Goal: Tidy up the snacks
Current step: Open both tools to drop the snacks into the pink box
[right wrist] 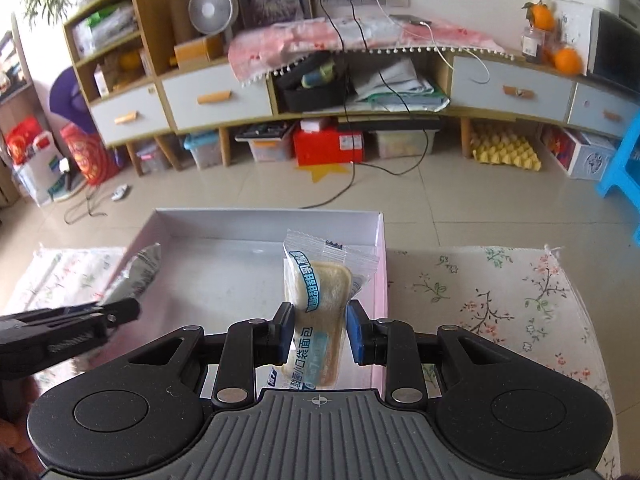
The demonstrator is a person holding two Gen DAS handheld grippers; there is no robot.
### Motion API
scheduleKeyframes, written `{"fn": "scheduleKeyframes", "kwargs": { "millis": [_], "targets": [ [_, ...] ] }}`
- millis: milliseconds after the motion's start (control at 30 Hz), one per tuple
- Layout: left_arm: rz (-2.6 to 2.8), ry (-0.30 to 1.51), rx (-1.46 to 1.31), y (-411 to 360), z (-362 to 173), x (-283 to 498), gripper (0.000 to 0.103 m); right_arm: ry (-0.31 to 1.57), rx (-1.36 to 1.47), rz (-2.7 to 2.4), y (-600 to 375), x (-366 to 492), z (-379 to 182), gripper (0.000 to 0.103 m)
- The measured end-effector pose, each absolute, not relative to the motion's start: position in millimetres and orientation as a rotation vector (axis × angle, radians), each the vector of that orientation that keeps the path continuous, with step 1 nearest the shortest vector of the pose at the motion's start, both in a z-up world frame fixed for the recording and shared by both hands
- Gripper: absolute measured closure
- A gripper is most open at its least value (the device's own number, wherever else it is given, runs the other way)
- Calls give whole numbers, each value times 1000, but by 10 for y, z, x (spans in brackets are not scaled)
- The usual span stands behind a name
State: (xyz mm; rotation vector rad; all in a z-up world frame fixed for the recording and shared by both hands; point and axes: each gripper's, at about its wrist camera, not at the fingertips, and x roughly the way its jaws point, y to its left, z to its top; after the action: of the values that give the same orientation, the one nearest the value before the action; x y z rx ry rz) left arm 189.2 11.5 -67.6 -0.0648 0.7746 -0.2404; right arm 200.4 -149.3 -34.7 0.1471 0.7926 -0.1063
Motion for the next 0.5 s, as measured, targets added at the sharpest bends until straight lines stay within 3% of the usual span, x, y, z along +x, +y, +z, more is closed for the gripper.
{"fn": "scheduleKeyframes", "kwargs": {
  "millis": [233,300,367,500],
  "targets": [
    [-228,752,-57,111,-651,1890,75,807,150,-136,-1529,2016,-435,73],
    [-233,729,-61,142,-591,1854,73,805,190,-136,-1600,1967,-384,68],
    [-239,725,-74,177,-519,1812,64,804,250,-143,-1684,1900,-323,64],
    [-245,719,-117,249,-344,1701,62,801,303,-120,-1770,1693,-137,58]
  ]
}}
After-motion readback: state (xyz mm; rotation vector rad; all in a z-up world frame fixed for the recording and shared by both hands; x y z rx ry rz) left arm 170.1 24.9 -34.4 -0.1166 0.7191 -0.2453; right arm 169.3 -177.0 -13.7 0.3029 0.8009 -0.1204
